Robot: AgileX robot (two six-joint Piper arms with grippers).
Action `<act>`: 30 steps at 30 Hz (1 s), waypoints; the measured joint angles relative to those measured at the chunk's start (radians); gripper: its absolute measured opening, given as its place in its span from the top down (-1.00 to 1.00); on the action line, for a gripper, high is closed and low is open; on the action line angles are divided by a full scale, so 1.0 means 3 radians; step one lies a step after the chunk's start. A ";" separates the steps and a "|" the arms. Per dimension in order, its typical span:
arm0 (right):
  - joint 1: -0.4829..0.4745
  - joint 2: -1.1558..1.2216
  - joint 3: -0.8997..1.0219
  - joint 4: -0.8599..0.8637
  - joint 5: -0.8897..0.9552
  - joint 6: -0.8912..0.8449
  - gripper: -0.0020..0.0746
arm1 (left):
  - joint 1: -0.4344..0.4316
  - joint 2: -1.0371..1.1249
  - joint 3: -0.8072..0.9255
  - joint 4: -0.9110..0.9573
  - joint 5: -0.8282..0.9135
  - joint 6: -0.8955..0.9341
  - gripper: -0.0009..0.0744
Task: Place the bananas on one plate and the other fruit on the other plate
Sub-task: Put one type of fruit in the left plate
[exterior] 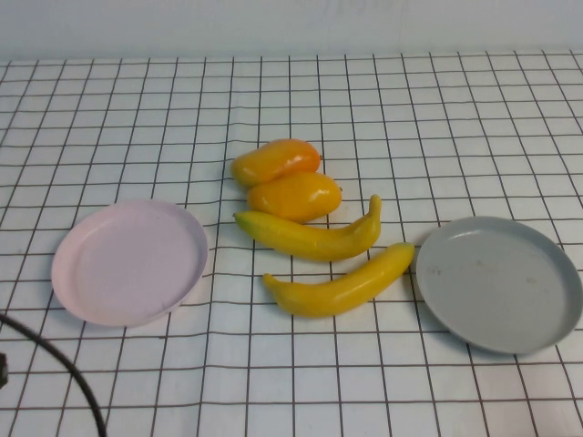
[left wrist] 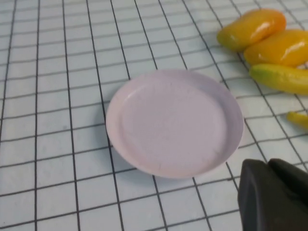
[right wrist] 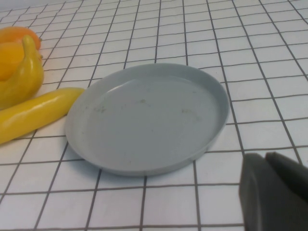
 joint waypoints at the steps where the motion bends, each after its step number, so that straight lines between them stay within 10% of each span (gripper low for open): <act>1: 0.0000 0.0000 0.0000 0.0000 0.0000 0.0000 0.99 | 0.0000 0.0135 -0.0082 0.0000 0.0051 0.0043 0.99; 9: 0.0000 0.0000 0.0000 0.0000 0.0000 0.0000 0.99 | -0.0586 0.1343 -0.0603 0.0365 0.0370 0.0034 0.70; 17: 0.0000 0.0000 0.0000 0.0000 0.0000 0.0000 0.99 | -0.1392 0.2480 -0.1387 0.0639 0.0346 -0.0045 -0.64; 30: 0.0000 0.0000 0.0000 0.0000 0.0000 0.0000 0.99 | -0.1720 0.4155 -0.3076 0.0757 0.0521 0.0421 -0.78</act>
